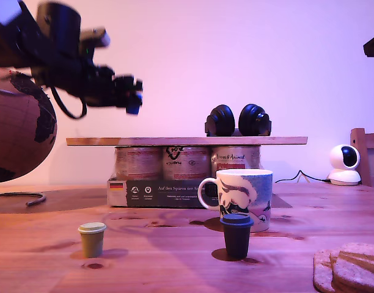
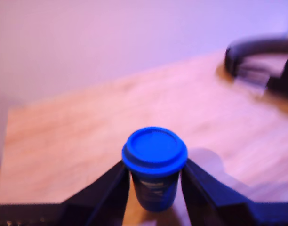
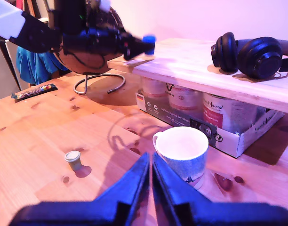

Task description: Pick up the blue coffee capsule and place it on the shelf behind you

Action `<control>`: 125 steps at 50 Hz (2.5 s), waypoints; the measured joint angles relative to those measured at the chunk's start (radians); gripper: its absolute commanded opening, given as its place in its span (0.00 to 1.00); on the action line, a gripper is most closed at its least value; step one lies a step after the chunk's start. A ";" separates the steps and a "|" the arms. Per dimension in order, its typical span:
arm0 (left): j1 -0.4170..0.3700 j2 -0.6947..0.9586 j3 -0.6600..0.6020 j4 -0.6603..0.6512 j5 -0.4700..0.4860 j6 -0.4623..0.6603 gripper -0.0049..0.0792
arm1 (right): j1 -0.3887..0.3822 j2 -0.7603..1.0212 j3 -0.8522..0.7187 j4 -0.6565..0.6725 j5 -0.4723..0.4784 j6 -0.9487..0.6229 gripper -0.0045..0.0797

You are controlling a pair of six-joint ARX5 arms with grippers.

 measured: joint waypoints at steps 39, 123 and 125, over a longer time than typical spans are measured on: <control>0.013 0.000 0.004 -0.100 -0.002 0.000 0.63 | 0.000 0.000 0.000 0.000 0.000 0.000 0.04; 0.018 -0.614 -0.192 -0.894 0.054 -0.026 0.03 | 0.000 0.000 0.000 -0.011 0.053 0.000 0.04; 0.018 -0.644 -0.223 -0.869 0.040 -0.035 0.03 | 0.000 0.000 0.000 -0.014 0.058 0.000 0.04</control>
